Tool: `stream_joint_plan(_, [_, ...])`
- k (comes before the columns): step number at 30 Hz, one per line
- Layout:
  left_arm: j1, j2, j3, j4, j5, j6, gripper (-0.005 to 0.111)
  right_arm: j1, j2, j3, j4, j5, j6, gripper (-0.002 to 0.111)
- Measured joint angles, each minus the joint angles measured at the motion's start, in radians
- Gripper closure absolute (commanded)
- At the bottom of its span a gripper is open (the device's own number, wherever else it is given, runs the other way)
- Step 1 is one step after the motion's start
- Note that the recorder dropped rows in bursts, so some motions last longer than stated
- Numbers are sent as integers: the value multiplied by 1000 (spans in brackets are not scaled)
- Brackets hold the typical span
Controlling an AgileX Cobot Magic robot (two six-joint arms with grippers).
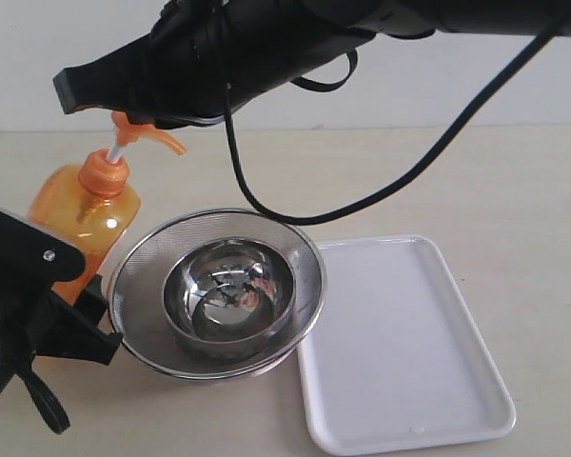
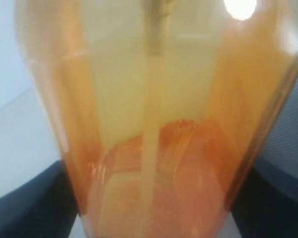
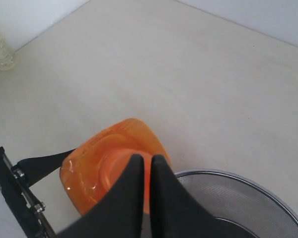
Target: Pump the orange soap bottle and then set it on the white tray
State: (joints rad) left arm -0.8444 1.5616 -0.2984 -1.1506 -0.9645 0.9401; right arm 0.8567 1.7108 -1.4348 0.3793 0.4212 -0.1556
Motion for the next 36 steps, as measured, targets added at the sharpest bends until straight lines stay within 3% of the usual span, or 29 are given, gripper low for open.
stream_joint_plan(36, [8,4,10,-23,-8,-7,102,8,43,-10,108,60,-105,107])
